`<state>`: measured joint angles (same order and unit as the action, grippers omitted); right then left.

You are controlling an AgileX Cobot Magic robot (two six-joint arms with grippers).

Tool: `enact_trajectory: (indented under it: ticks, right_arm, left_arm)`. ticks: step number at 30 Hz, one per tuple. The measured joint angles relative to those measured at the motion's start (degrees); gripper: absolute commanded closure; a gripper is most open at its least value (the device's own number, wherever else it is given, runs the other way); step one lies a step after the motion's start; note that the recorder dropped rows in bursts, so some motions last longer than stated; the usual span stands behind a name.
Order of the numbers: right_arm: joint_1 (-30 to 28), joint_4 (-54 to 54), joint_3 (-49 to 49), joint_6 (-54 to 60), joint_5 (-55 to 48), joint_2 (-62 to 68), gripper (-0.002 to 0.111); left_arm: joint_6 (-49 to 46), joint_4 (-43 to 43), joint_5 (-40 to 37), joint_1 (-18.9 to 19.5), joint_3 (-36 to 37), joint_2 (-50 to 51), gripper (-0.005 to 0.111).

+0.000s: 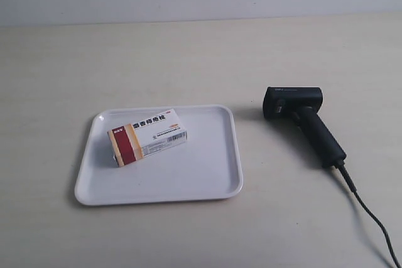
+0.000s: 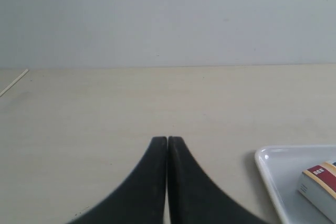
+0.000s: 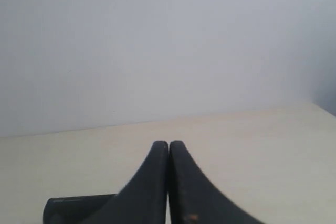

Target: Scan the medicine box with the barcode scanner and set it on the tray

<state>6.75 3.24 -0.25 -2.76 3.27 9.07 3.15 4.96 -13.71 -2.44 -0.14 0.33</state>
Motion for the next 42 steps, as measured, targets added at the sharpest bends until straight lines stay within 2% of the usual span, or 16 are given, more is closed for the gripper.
enact_trajectory:
  ticks: [3, 10, 42]
  right_arm:
    - [-2.85, 0.00, 0.00, 0.00, -3.95, -4.65, 0.108]
    - [-3.38, -0.14, 0.00, 0.00, -11.80, -8.71, 0.108]
    - [-3.38, -0.14, 0.00, 0.00, -12.73, -8.71, 0.108]
  left_arm:
    - [0.04, 0.00, 0.00, 0.00, 0.00, 0.00, 0.104]
    - [0.04, 0.00, 0.00, 0.00, 0.00, 0.00, 0.104]
    - [0.04, 0.00, 0.00, 0.00, 0.00, 0.00, 0.104]
